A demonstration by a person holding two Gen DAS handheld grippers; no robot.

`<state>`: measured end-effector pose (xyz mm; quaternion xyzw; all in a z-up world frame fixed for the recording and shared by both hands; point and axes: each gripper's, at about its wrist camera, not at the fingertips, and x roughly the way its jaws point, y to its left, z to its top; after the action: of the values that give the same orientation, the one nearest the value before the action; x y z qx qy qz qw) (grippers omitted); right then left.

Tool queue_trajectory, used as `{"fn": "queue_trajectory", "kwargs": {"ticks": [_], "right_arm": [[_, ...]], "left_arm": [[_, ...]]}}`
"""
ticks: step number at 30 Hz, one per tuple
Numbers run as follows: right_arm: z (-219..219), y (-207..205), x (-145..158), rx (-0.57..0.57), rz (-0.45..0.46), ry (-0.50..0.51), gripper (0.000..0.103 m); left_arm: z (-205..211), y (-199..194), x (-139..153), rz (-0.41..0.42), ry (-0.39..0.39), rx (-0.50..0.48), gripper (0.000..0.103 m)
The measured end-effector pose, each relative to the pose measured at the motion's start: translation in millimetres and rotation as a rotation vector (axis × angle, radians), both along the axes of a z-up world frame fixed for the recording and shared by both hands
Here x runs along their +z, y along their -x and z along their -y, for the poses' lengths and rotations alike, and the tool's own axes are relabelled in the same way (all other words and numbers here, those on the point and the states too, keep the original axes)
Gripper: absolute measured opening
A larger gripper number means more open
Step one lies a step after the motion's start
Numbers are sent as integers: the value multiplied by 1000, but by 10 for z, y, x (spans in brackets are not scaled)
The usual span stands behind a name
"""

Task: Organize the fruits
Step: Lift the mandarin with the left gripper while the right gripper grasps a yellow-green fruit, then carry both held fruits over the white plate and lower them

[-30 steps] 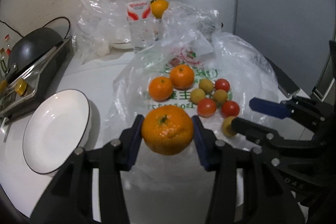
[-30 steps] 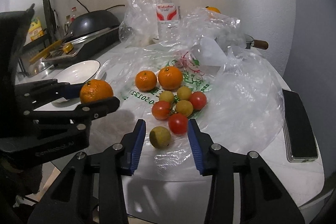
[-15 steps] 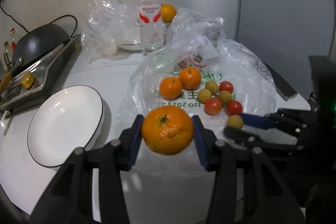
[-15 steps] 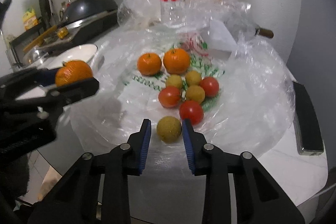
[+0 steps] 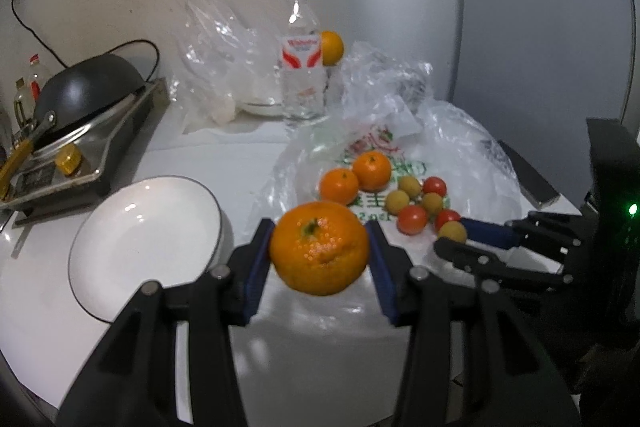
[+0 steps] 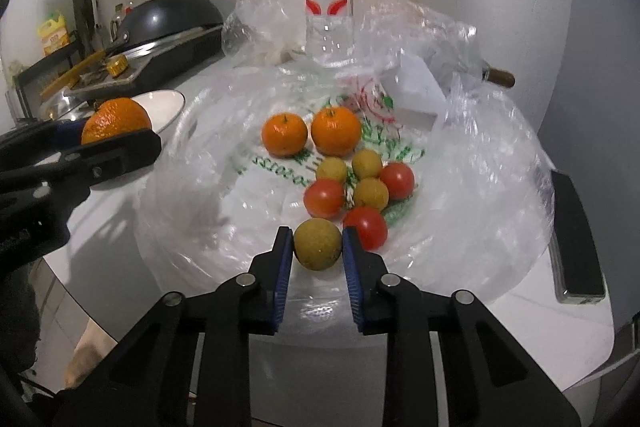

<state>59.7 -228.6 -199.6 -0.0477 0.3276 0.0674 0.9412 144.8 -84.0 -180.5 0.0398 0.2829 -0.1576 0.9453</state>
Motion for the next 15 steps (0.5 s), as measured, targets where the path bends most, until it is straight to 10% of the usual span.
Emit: {"fn": "queue_trajectory", "kwargs": {"ticks": [15], "right_arm": [[-401, -66, 319, 88, 76, -10, 27]], "left_arm": [[-485, 9, 105, 13, 25, 95, 47]]}}
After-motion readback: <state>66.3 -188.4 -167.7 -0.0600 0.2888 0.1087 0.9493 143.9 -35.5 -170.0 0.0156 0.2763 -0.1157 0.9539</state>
